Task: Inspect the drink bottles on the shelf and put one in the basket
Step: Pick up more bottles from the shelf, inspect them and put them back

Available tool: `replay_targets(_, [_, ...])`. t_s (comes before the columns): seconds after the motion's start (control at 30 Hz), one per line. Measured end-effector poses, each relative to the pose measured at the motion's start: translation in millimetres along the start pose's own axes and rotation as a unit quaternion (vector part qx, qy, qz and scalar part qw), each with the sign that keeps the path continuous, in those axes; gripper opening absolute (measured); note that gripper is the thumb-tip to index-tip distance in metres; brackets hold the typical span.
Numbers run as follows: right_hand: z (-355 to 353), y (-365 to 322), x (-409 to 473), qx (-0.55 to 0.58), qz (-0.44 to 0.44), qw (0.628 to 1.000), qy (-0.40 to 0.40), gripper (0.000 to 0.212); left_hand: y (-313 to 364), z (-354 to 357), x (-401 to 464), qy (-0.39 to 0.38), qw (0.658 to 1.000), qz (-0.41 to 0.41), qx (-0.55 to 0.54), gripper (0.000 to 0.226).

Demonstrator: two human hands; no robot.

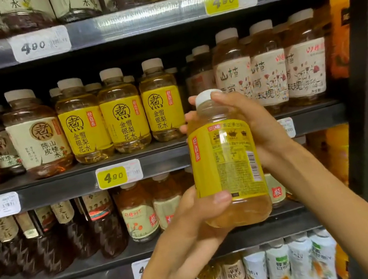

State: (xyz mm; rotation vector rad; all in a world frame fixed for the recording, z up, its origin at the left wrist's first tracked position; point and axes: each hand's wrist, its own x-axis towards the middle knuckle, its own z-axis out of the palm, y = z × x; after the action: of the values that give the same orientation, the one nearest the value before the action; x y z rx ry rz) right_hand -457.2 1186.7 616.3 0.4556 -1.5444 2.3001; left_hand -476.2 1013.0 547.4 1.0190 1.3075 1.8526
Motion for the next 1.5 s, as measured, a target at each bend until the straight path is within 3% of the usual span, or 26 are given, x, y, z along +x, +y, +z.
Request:
replay_targets(0.07, [0, 1, -1, 0.004, -0.012, 1.000, 0.016, 0.031, -5, 2, 8, -0.067, 0.997, 0.010, 0.032, 0.078])
replay_targets(0.13, [0, 1, -2, -0.028, -0.034, 0.998, 0.047, 0.025, -6, -3, 25, 0.007, 0.998, -0.019, -0.062, 0.094])
replay_targets(0.2, [3, 2, -5, -0.090, -0.067, 0.991, 0.075, 0.024, -9, -9, 20, -0.026, 0.998, -0.005, -0.063, 0.083])
replay_targets(0.27, [8, 3, -8, -0.146, -0.098, 0.979, 0.101, 0.020, -11, -11, 18, 0.001, 1.000, 0.004, -0.005, 0.083])
replay_targets(0.47, [15, 2, -12, -0.177, -0.094, 0.974, 0.107, 0.019, -12, -4, 18, 0.000, 1.000, 0.021, 0.010, 0.065])
replay_targets(0.6, [7, 1, -9, -0.082, -0.050, 0.993, 0.069, 0.039, -13, -3, 18, -0.062, 0.992, 0.007, -0.108, 0.062])
replay_targets(0.67, [4, 2, -6, -0.022, -0.017, 0.998, 0.050, 0.044, -14, 0, 17, -0.103, 0.977, -0.020, -0.186, 0.070])
replay_targets(0.8, [4, 9, -1, 0.057, 0.018, 0.998, -0.004, 0.035, -23, 2, 20, -0.125, 0.958, -0.051, -0.252, 0.090])
replay_targets(0.87, [3, 8, 1, 0.052, 0.013, 0.999, -0.004, 0.028, -27, -3, 22, -0.120, 0.965, -0.056, -0.225, 0.088])
replay_targets(0.93, [3, 5, 1, 0.039, 0.008, 0.999, 0.002, 0.027, -28, -13, 23, -0.081, 0.988, -0.043, -0.122, 0.088])
replay_targets(1.07, [1, -2, 0, -0.022, -0.024, 0.997, 0.065, 0.021, -18, -17, 21, -0.005, 0.996, -0.001, 0.089, 0.052])
replay_targets(1.17, [3, -2, 4, -0.076, -0.037, 0.988, 0.128, 0.018, -21, -10, 22, 0.035, 0.988, 0.029, 0.151, 0.062])
replay_targets(1.23, [6, 0, 4, -0.102, -0.034, 0.985, 0.134, 0.020, -25, -7, 22, 0.042, 0.989, 0.058, 0.130, 0.061])
replay_targets(1.37, [7, -3, 4, -0.196, -0.024, 0.974, 0.106, 0.031, -33, -5, 21, 0.036, 0.998, 0.041, 0.008, 0.052])
replay_targets(1.5, [1, -7, 4, -0.101, 0.017, 0.994, 0.049, 0.046, -31, -6, 27, 0.017, 0.990, 0.031, -0.136, 0.080])
